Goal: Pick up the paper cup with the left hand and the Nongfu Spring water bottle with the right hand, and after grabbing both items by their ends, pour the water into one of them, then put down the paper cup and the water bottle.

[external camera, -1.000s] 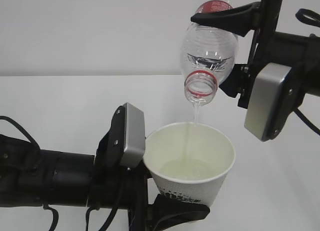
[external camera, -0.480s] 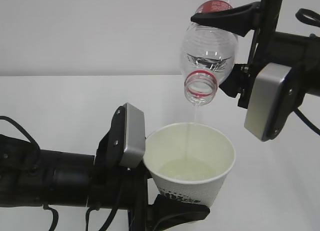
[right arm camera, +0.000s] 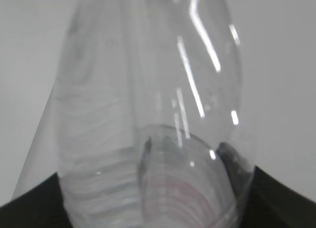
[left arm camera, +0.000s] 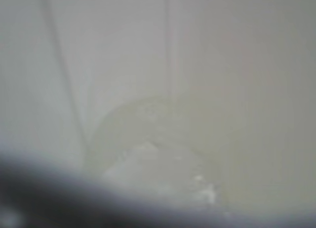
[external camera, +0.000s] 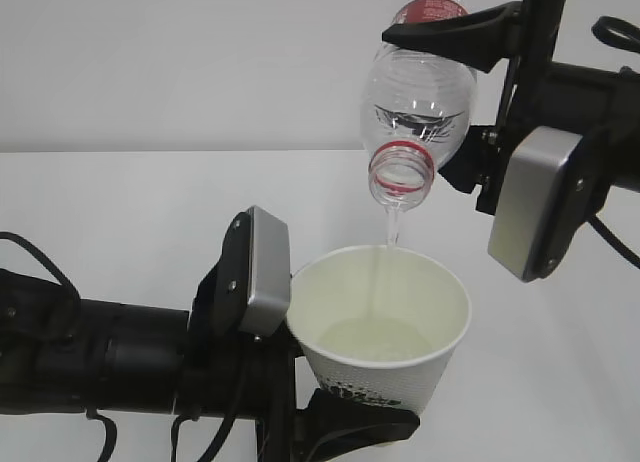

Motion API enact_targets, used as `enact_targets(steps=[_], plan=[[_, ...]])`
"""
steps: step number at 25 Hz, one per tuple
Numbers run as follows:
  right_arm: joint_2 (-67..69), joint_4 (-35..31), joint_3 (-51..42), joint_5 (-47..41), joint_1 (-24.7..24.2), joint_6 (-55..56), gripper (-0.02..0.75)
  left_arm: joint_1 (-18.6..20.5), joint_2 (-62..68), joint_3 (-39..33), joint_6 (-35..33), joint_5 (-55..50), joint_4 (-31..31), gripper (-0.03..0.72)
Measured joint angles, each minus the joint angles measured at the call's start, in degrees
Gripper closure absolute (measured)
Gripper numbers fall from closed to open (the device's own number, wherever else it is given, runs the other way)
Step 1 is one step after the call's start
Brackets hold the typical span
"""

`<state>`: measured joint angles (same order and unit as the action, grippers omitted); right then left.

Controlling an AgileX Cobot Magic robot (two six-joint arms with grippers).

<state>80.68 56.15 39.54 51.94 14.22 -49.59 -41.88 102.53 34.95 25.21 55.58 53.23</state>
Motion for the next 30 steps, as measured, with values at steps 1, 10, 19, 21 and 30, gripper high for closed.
enact_targets(steps=[1,10,19,21,30], plan=[[0.00,0.00,0.00,0.00,0.00,0.00,0.220,0.00,0.00,0.00,0.00,0.00,0.00,0.211],[0.00,-0.35,0.00,0.00,0.00,-0.13,0.220,0.00,0.00,0.00,0.00,0.00,0.00,0.211],[0.00,-0.72,0.03,0.00,0.00,-0.13,0.220,0.00,0.00,0.00,0.00,0.00,0.00,0.211],[0.00,-0.72,0.03,0.00,0.00,-0.13,0.220,0.00,0.00,0.00,0.00,0.00,-0.11,0.211],[0.00,-0.76,0.03,0.00,0.00,-0.13,0.220,0.00,0.00,0.00,0.00,0.00,-0.21,0.211]])
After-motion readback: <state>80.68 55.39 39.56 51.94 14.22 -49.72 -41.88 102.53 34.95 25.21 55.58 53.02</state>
